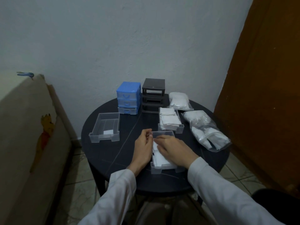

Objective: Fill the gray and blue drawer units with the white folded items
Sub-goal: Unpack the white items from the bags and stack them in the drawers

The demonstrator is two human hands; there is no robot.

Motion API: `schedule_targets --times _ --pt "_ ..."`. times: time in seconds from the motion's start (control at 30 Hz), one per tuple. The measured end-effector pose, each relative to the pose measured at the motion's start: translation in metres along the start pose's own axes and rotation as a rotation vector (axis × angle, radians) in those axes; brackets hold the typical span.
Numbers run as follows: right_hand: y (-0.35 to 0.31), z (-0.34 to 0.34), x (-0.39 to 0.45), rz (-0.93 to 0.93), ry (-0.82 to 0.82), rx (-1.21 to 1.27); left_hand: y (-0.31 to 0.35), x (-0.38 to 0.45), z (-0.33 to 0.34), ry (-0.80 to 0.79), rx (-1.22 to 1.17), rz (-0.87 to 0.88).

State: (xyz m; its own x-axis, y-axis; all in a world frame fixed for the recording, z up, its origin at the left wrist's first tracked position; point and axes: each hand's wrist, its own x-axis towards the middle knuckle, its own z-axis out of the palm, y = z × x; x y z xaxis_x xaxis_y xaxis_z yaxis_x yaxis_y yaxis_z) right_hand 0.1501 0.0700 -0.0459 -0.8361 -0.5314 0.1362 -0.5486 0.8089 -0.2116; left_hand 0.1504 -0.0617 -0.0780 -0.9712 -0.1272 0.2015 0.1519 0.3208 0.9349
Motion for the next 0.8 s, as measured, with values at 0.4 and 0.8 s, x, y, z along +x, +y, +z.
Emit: schedule_targets --times 0.4,0.8 --pt "0.057 -0.047 -0.066 0.245 0.344 0.315 0.06 -0.011 0.001 0.102 -0.053 0.231" --pt "0.098 -0.046 -0.1 0.407 0.446 0.28 0.084 -0.032 0.118 -0.227 0.23 0.273"
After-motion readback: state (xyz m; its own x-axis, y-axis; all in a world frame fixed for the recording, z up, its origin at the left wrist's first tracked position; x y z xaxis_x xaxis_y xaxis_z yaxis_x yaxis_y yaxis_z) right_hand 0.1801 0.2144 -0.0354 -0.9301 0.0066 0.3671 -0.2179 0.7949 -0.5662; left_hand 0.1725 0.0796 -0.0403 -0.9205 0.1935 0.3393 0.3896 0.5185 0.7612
